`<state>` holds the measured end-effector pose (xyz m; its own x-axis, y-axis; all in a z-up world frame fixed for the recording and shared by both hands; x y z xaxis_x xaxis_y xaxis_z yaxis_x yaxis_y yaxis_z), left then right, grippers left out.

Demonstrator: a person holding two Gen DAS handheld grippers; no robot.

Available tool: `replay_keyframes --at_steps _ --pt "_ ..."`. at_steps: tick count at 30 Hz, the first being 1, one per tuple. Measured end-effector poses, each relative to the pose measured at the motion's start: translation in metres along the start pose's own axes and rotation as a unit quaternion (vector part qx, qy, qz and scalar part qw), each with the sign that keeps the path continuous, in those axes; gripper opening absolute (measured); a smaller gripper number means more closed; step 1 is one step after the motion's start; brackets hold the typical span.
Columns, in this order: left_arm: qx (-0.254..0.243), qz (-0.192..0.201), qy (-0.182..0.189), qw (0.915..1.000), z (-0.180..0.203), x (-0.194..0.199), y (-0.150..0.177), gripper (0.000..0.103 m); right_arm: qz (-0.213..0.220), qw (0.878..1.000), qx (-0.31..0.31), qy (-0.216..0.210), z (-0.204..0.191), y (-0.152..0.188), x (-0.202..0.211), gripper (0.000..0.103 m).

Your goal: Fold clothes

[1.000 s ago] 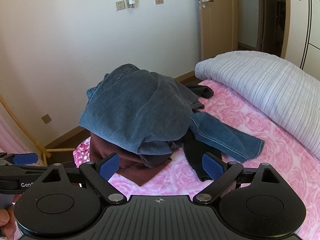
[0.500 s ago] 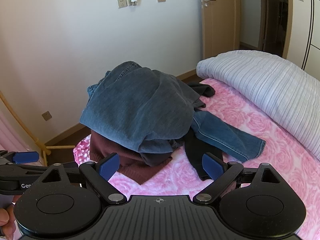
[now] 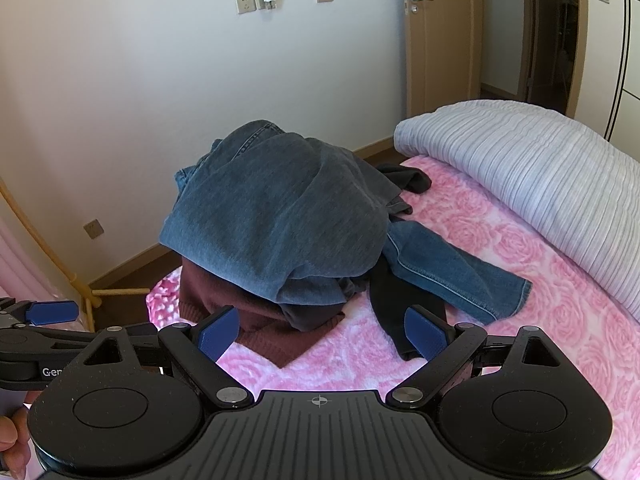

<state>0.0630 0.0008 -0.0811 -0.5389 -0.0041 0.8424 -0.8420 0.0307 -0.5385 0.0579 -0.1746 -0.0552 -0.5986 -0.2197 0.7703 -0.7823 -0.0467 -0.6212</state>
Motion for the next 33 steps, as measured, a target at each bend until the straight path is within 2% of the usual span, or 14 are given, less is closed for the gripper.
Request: replay_keyframes --at_steps 33 --pt "0.010 -0.007 -0.008 0.9999 -0.0063 -0.0019 0.0091 0.098 -0.011 1.000 0.000 -0.009 0.0008 0.0057 -0.0093 0.093"
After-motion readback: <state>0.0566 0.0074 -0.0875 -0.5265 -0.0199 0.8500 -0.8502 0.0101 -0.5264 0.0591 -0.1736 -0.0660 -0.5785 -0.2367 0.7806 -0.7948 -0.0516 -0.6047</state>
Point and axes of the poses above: each gripper's, at about its wrist camera, not at the fingertips, and x roughly against the way its jaws point, z to its right, y to its underside, the point moved 9 cm from there along -x, roughly the way its jaws point, and after that the axes turned 6 degrees about -z, right-handed, at the moved point
